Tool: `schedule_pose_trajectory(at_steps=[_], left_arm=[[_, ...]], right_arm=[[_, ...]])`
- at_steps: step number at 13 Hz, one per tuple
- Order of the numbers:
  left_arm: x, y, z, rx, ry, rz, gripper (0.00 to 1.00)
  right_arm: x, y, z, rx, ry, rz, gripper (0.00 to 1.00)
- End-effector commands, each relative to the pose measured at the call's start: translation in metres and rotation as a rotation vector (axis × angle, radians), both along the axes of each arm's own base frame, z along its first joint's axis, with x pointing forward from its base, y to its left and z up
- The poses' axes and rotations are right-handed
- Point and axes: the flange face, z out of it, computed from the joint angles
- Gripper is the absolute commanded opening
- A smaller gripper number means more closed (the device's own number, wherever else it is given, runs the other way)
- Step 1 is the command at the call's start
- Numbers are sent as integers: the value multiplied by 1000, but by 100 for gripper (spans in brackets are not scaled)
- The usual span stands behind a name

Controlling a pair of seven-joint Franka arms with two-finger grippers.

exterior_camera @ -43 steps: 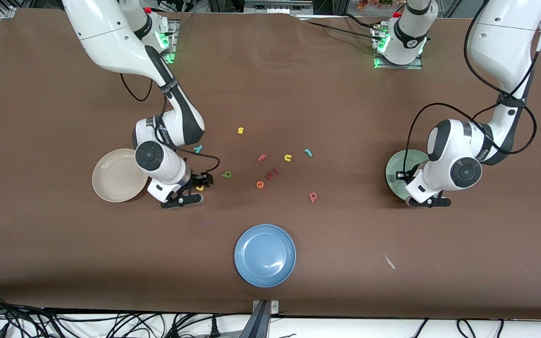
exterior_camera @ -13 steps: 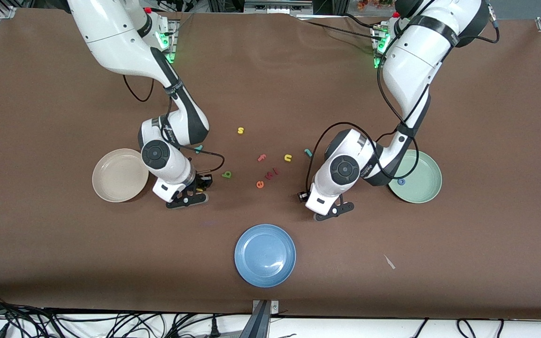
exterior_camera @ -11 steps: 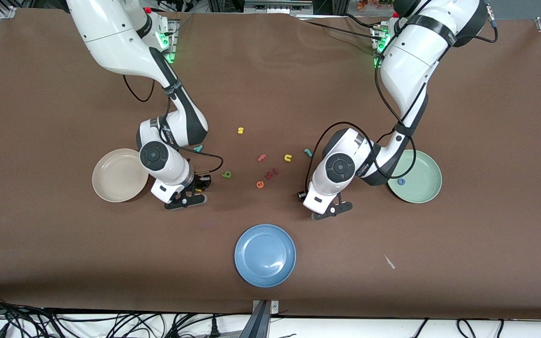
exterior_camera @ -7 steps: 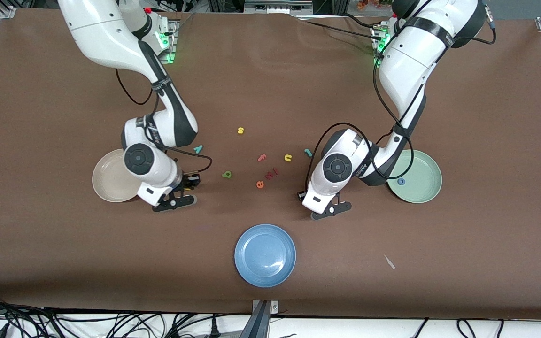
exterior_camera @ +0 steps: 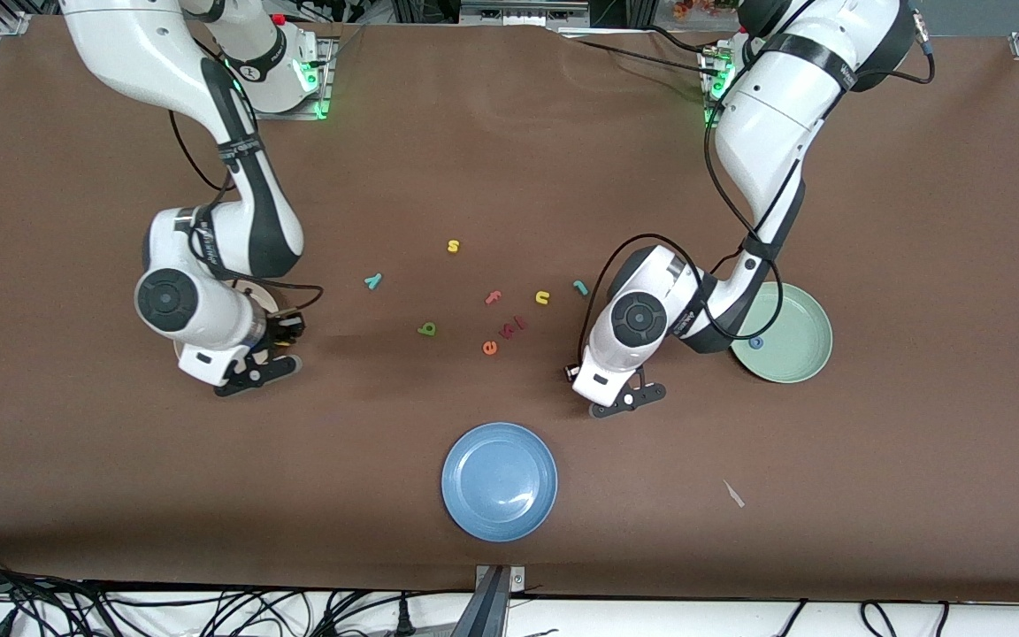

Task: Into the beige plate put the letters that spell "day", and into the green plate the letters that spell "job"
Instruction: 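Reach the left gripper to pink d while the right gripper carries yellow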

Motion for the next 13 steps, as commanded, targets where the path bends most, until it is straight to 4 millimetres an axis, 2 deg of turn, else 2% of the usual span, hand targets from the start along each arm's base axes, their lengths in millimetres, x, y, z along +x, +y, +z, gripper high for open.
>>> schedule_pose_trajectory(at_steps=[1,2,4,5,6,7,8,9,10,13], left_arm=[[6,13,43,61,7,-3,4],[9,23,56,76,23,-4,2],[14,60,79,116,91,-78,1],[16,82,90,127,120,-123,1],[21,102,100,130,138,-144,2],[21,115,106,138,163,-169,1],[23,131,110,145,181,-186,1],[27,158,117,154,191,-210,1],[27,176,122,146,198,-252,1],[19,249,118,128,253,-276,2]], right_arm=[[-22,-40,0,17,28,38,9],[-21,-50,0,12,29,44,9],[-21,-74,-7,7,41,51,11],[-21,-86,-14,4,49,48,15],[-21,-97,-21,1,56,37,42],[-21,-98,-25,0,62,35,89],[-21,-96,-26,3,64,35,100],[-21,-94,-23,4,65,31,100],[-21,-93,-22,12,64,19,100],[-24,-79,-19,58,71,-139,100]])
